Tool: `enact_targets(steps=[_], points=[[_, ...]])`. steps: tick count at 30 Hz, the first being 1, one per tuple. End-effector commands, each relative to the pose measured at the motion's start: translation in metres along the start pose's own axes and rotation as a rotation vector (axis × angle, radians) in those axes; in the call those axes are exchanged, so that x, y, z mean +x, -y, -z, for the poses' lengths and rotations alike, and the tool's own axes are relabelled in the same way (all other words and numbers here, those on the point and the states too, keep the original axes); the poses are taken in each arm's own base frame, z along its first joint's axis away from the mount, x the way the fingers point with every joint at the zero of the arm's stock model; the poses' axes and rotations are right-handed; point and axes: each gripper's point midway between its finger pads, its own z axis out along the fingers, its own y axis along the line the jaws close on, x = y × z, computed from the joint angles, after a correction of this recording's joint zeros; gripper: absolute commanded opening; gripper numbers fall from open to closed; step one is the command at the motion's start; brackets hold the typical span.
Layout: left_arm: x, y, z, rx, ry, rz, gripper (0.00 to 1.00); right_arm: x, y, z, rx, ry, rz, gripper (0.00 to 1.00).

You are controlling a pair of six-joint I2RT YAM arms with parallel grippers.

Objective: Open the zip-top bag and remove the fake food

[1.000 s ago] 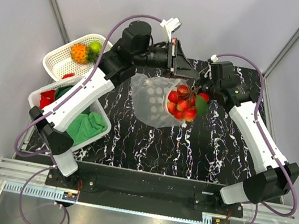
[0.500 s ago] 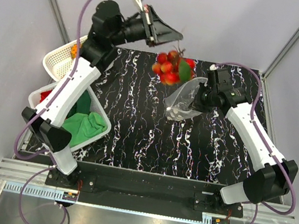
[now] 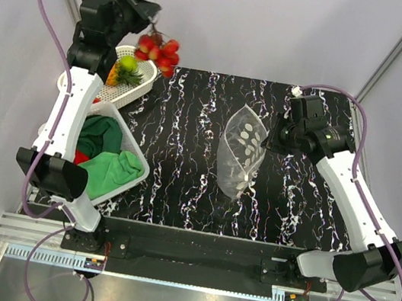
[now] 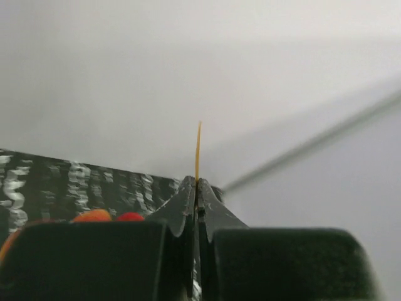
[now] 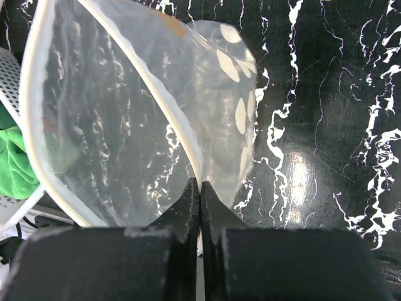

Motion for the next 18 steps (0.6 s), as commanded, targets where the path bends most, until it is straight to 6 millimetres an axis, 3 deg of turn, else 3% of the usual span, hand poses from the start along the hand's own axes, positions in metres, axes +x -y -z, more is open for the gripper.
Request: enact_targets(steps=[1,6,10,12,18], points=[[-0.056,-0.091,-0.014,-0.256,0.297,-0.014,0.00,-0.013,-0.004,0.022,-0.013,0.057,0.015,0.00],[-0.082,-0.152,-0.015,-0.485,0.496,-0.027,0.00,-0.018,-0.003,0.030,0.002,0.075,0.025,0.00],[-0.079,-0.194,-0.011,-0.597,0.608,-0.020,0.00,-0.021,0.000,0.032,0.021,0.082,0.036,0.00],[-0.085,-0.204,-0.010,-0.623,0.672,-0.013,0.00,-0.022,0.000,0.033,0.025,0.082,0.037,0.00],[-0.077,-0.255,-0.024,-0.749,0.710,-0.045,0.00,-0.025,0.006,0.031,0.066,0.081,0.031,0.00]])
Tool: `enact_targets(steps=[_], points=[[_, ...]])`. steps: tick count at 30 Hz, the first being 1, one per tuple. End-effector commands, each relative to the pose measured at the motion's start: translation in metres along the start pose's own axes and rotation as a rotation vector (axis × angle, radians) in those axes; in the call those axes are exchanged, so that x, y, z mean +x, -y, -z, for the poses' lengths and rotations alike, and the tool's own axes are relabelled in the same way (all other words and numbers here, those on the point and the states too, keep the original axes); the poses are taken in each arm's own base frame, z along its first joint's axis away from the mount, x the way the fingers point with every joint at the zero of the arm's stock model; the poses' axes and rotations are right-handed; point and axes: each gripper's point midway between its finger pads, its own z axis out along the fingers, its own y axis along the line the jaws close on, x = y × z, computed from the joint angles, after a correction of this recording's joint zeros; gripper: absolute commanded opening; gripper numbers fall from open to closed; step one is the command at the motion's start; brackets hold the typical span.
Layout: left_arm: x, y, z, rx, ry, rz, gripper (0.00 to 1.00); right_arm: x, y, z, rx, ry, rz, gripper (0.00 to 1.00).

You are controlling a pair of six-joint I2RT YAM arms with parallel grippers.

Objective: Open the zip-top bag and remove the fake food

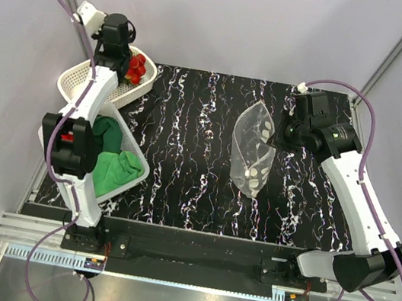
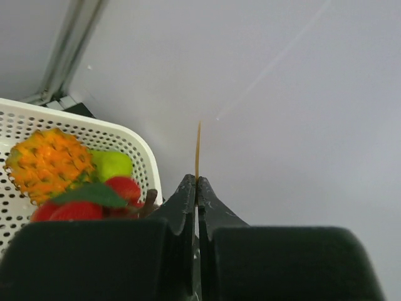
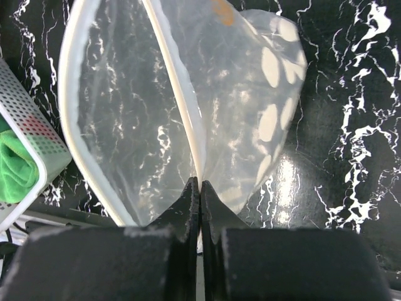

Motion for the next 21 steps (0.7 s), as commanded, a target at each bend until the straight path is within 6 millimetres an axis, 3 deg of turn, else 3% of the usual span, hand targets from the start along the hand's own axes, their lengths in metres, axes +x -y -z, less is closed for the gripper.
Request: enact_targets(steps=[1,8,9,15,19,21], points=[[-0.037,-0.005,-0.023,-0.069,0.208,0.056,0.00,-0.013,0.003,0.008,0.031,0.043,0.007,0.00],[-0.012,-0.043,-0.046,-0.149,0.200,-0.044,0.00,-0.009,0.010,0.005,0.059,0.027,-0.001,0.00],[-0.013,-0.062,-0.051,-0.177,0.201,-0.060,0.00,-0.009,0.010,0.004,0.061,0.023,-0.001,0.00],[-0.010,-0.102,-0.060,-0.268,0.171,-0.082,0.01,-0.010,0.011,0.001,0.064,0.014,0.002,0.00],[-0.004,-0.116,-0.053,-0.298,0.119,-0.071,0.46,-0.014,0.013,-0.003,0.079,0.007,-0.003,0.00],[0.002,-0.119,-0.047,-0.304,0.066,-0.094,0.87,-0.016,0.013,-0.003,0.080,0.009,-0.006,0.00]])
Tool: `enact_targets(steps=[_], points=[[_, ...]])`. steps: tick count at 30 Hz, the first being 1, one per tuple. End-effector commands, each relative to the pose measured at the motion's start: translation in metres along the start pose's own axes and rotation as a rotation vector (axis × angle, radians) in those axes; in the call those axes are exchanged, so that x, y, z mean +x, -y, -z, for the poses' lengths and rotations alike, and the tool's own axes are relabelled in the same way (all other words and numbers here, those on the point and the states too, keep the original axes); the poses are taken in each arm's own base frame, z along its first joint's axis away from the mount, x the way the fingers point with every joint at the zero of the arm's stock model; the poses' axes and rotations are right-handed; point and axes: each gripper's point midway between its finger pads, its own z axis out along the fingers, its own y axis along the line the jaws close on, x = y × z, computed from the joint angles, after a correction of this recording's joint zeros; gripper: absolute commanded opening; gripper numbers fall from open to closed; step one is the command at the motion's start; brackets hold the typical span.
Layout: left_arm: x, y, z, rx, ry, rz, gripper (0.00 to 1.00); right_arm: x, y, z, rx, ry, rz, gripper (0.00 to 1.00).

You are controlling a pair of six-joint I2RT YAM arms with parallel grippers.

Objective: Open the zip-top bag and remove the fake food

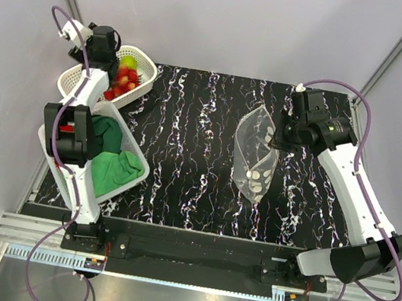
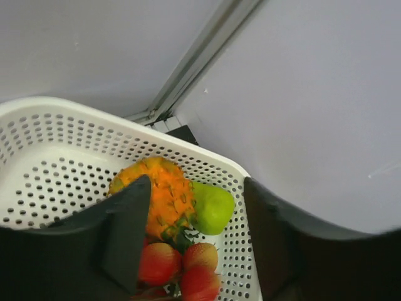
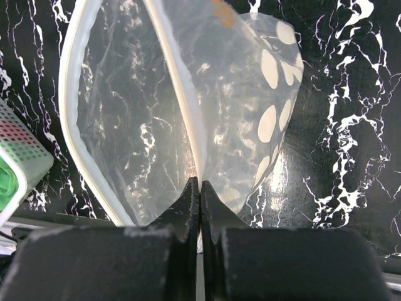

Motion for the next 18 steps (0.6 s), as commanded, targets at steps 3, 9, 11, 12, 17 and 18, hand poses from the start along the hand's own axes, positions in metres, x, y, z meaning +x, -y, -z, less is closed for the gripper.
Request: enact_targets(steps=[3,9,11,12,17,18], points=[[-0.006,0.007,0.029,0.044,-0.108,0.002,0.99,-0.025,-0.001,0.005,0.012,0.058,0.003,0.00],[0.017,0.044,0.096,0.232,-0.293,0.022,0.99,-0.038,0.011,-0.002,0.095,0.057,0.005,0.00],[0.031,0.064,0.126,0.332,-0.369,-0.007,0.99,-0.043,0.020,-0.004,0.139,0.061,0.008,0.00],[0.038,0.075,0.147,0.387,-0.410,-0.027,0.99,-0.045,0.024,-0.004,0.155,0.063,0.010,0.00],[0.060,0.104,0.229,0.608,-0.523,-0.102,0.99,-0.064,0.055,-0.002,0.294,0.096,0.052,0.00],[0.059,0.116,0.255,0.679,-0.526,-0.109,0.99,-0.070,0.056,0.000,0.306,0.108,0.067,0.00]])
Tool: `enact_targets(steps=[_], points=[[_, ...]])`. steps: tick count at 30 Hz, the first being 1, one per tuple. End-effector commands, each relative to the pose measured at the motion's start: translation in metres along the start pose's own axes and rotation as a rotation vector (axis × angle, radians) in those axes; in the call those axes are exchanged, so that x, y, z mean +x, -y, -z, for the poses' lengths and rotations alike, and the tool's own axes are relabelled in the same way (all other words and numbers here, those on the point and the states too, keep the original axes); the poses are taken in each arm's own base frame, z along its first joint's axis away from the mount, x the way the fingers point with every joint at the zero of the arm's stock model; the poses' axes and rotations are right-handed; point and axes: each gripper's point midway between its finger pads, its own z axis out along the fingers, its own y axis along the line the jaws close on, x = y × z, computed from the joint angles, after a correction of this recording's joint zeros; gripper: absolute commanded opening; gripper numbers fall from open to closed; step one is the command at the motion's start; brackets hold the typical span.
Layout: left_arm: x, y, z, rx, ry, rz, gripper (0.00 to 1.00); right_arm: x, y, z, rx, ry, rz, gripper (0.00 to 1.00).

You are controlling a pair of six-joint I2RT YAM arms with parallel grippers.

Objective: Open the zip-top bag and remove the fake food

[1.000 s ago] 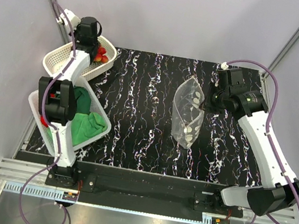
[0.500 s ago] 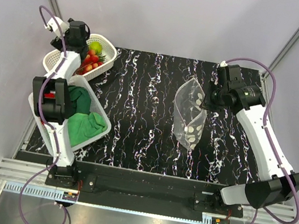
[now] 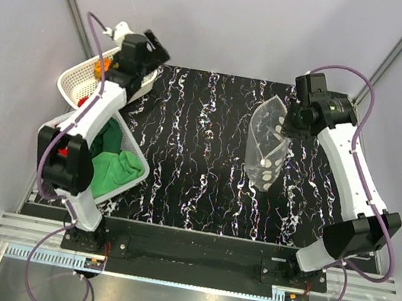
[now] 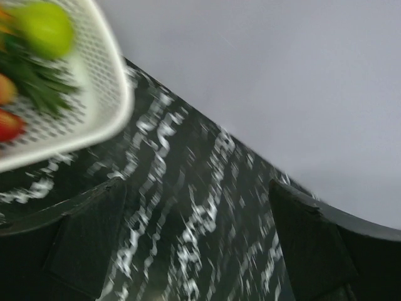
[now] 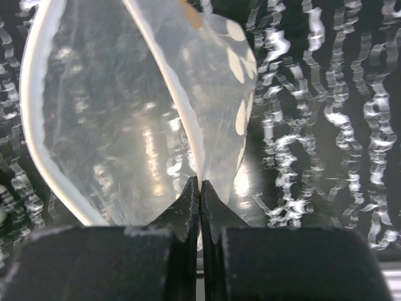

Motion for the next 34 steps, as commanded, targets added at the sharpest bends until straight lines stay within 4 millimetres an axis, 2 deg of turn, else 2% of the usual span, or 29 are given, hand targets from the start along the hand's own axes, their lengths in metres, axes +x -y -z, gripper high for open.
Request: enact_targets(steps=[1,2,3,5,6,7,9,10,11,13,15,16,17,18,19,20,21,22,23,24,26,27,28,29,30,31,32,33,34], points=[[0.034,0.065,0.060,0.266,-0.096,-0.120,0.99,-0.032,0.028,0.001,0.141,0.075,0.059,0.00],[0.047,0.079,0.073,0.314,-0.122,-0.144,0.99,-0.036,0.027,-0.004,0.146,0.074,0.064,0.00],[0.046,0.089,0.090,0.359,-0.126,-0.159,0.99,-0.043,0.022,-0.015,0.146,0.068,0.078,0.00],[0.067,0.099,0.112,0.431,-0.174,-0.230,0.99,-0.050,0.011,-0.028,0.118,0.054,0.084,0.00],[0.062,0.105,0.131,0.481,-0.160,-0.265,0.99,-0.062,-0.001,-0.040,0.092,0.052,0.080,0.05],[0.068,0.101,0.139,0.492,-0.170,-0.286,0.99,-0.064,-0.013,-0.046,0.041,0.034,0.076,0.26],[0.071,0.102,0.159,0.527,-0.170,-0.304,0.99,-0.077,-0.036,-0.056,-0.023,0.018,0.035,0.36],[0.069,0.096,0.173,0.538,-0.168,-0.291,0.99,-0.076,-0.051,-0.054,-0.097,-0.009,0.020,0.45],[0.070,0.098,0.181,0.562,-0.172,-0.279,0.99,-0.084,-0.060,-0.044,-0.134,0.000,-0.023,0.50],[0.071,0.103,0.202,0.618,-0.207,-0.250,0.99,-0.083,-0.071,-0.039,-0.165,0.001,-0.033,0.73],[0.082,0.103,0.219,0.644,-0.279,-0.233,0.99,-0.079,-0.078,-0.022,-0.213,0.022,-0.028,0.82],[0.080,0.105,0.232,0.670,-0.283,-0.228,0.99,-0.076,-0.080,-0.016,-0.230,0.032,-0.023,0.90],[0.092,0.105,0.244,0.694,-0.317,-0.236,0.99,-0.064,-0.078,-0.028,-0.229,0.017,-0.024,0.99],[0.095,0.106,0.255,0.722,-0.332,-0.236,0.99,-0.065,-0.076,-0.003,-0.265,0.068,-0.032,1.00],[0.099,0.107,0.265,0.746,-0.352,-0.230,0.99,-0.058,-0.078,0.003,-0.303,0.073,-0.036,1.00],[0.099,0.106,0.281,0.775,-0.371,-0.213,0.99,-0.037,-0.075,-0.010,-0.311,0.038,-0.048,1.00],[0.109,0.102,0.291,0.789,-0.435,-0.173,0.99,-0.033,-0.072,0.017,-0.358,0.084,-0.057,1.00],[0.112,0.098,0.299,0.797,-0.462,-0.148,0.99,-0.021,-0.075,0.026,-0.407,0.072,-0.062,1.00],[0.108,0.096,0.313,0.826,-0.471,-0.117,0.99,0.006,-0.070,0.015,-0.405,0.015,-0.088,1.00],[0.121,0.086,0.319,0.818,-0.531,-0.078,0.99,0.008,-0.068,0.038,-0.455,0.082,-0.105,1.00],[0.125,0.079,0.332,0.845,-0.550,-0.050,0.99,0.029,-0.060,0.041,-0.464,0.073,-0.181,1.00],[0.122,0.074,0.345,0.866,-0.557,-0.016,0.99,0.052,-0.052,0.042,-0.480,0.065,-0.186,1.00],[0.133,0.061,0.344,0.846,-0.581,-0.008,0.99,0.065,-0.053,0.045,-0.516,0.045,-0.183,1.00],[0.134,0.055,0.348,0.851,-0.581,0.005,0.99,0.087,-0.048,0.035,-0.514,0.008,-0.197,1.00],[0.128,0.051,0.360,0.878,-0.570,0.028,0.99,0.093,-0.045,0.051,-0.560,0.050,-0.194,1.00],[0.137,0.040,0.360,0.871,-0.584,0.033,0.99,0.103,-0.047,0.057,-0.612,0.049,-0.190,1.00],[0.135,0.038,0.364,0.892,-0.572,0.044,0.99,0.113,-0.046,0.053,-0.634,0.048,-0.231,1.00],[0.134,0.036,0.369,0.902,-0.577,0.070,0.99,0.116,-0.045,0.072,-0.687,0.095,-0.238,1.00],[0.129,0.034,0.379,0.949,-0.556,0.093,0.99,0.119,-0.046,0.080,-0.718,0.090,-0.278,1.00]])
